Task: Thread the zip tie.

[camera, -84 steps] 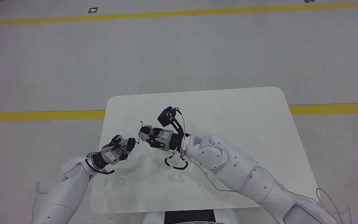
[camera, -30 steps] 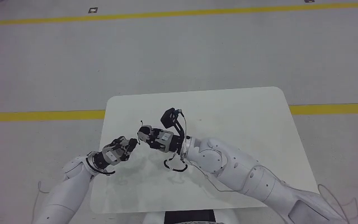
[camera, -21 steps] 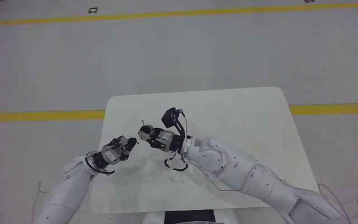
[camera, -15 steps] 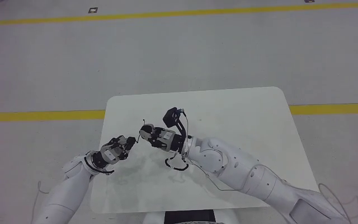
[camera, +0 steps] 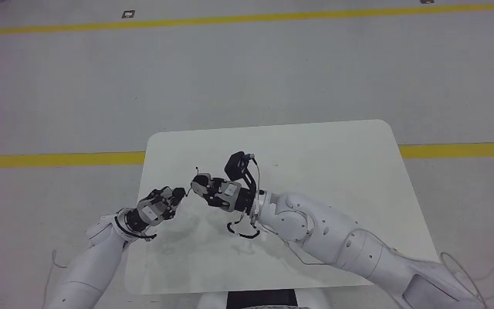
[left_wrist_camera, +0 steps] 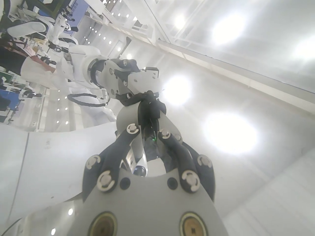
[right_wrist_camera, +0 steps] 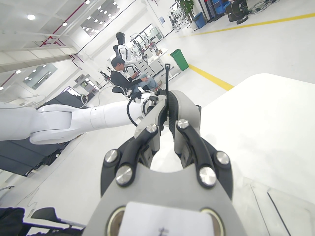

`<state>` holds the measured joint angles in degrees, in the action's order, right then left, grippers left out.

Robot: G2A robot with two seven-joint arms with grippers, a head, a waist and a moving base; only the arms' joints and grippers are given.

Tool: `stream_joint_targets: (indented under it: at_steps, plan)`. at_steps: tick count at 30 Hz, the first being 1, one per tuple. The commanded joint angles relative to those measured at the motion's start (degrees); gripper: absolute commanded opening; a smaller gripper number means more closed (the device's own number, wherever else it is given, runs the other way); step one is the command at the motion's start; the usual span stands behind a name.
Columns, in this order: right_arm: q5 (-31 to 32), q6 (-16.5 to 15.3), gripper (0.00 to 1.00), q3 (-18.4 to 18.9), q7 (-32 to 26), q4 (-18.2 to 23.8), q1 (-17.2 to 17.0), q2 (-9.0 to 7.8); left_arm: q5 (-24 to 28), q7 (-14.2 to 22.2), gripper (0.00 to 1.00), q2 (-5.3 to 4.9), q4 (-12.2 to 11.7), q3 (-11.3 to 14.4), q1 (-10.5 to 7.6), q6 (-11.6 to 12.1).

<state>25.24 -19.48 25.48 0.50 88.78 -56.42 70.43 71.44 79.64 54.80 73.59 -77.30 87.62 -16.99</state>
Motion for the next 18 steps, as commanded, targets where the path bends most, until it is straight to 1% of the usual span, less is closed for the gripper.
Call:
stream_joint_targets:
  at_steps: [1,4,10,13,18]
  plan:
    - [0.16,0.0,0.0,-0.29,0.25,0.05,0.22,-0.17,0.26,0.0,0.0,-0.01,0.05,0.04,0.01,-0.08]
    - [0.45,0.0,0.0,-0.7,1.09,0.29,0.46,-0.44,1.01,0.0,0.0,-0.04,-0.05,-0.09,0.04,-0.18]
    - [0.94,0.0,0.0,-1.31,3.84,1.18,0.79,-1.13,1.41,0.0,0.0,-0.05,-0.62,-0.39,-0.14,0.48]
    - [0.86,0.0,0.0,-1.55,4.89,1.9,1.1,-1.63,1.22,0.0,0.0,-0.08,-1.11,-0.69,-0.25,1.08]
    - [1.05,0.0,0.0,-1.87,5.06,2.69,2.07,-2.4,0.71,-0.51,0.0,-0.26,-2.05,-2.0,-0.52,2.72]
